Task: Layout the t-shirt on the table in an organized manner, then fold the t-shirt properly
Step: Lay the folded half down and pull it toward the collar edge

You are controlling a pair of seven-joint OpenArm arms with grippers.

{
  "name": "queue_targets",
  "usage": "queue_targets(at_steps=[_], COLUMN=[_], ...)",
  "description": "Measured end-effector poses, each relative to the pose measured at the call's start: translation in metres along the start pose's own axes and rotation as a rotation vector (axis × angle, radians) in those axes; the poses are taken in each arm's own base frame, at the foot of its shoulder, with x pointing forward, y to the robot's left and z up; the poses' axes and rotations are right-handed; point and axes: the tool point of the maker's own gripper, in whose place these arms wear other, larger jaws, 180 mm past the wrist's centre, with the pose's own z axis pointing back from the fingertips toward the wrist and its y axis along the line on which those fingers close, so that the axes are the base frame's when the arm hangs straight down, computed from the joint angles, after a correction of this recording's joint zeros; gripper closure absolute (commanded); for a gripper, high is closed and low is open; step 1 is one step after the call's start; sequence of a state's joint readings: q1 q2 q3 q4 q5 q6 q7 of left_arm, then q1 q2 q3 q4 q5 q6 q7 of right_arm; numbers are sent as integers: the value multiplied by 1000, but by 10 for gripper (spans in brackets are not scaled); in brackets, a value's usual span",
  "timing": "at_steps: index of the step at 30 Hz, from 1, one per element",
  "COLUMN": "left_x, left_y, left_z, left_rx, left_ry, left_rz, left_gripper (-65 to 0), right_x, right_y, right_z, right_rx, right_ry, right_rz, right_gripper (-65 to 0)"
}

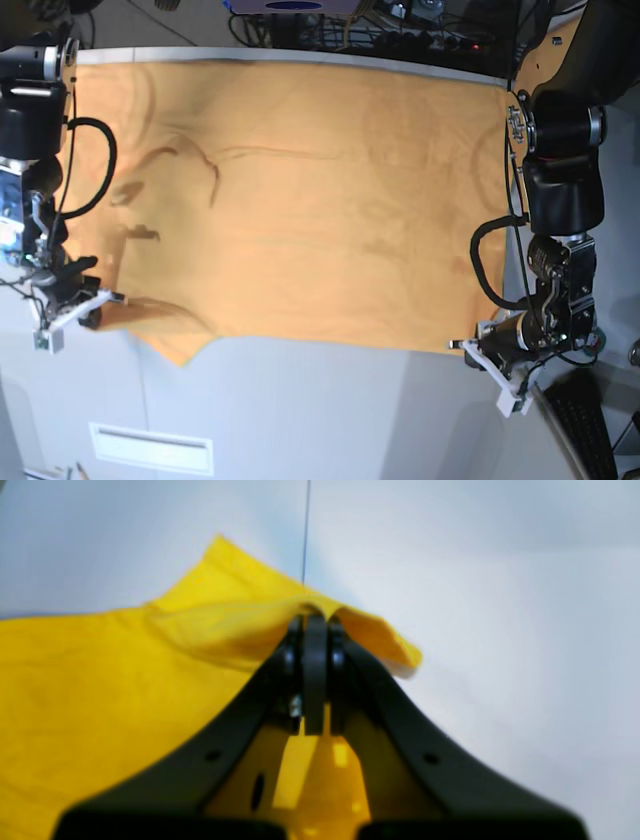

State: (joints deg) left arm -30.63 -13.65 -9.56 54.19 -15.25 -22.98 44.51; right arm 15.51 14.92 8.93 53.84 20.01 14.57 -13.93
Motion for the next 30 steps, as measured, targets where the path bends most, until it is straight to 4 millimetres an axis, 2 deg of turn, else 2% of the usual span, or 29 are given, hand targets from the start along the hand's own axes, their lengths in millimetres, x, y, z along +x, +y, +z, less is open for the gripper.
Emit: queue_targets(at_steps=[2,5,10,14,15,18,21,25,30], left_x=[-14,-33,-40,-52,-57,-66,-78,-98,-104], left_y=[0,-1,-3,-6,-3,22,34,29,22], left_z=[-1,-2,6,17,20,36,46,54,68], left_rx=[1,-3,4,9,9,63,97,96,96], left_ry=[26,56,36,28,29,9,24,82,66], left_rz=[3,9,-20,-47,-45,7,15,-9,-48], left_gripper=[0,0,0,0,0,0,0,0,0], right_x=[-14,-17,-8,-20,-23,-34,-46,-60,-51], right_y=[-8,-10,-3,-6,-8,-20,-20,-29,-36], right_z=[-1,-1,8,21,24,33,40,54,72], right_rx=[-15,-19,-4,-4,-6,-30,-26,-50,-72], right_ry=[27,19,-28,-20,-15,1,12,78,101], right_rz=[-9,-14,17,43,50,65,64,56,52], right_gripper=[0,0,0,0,0,0,0,0,0])
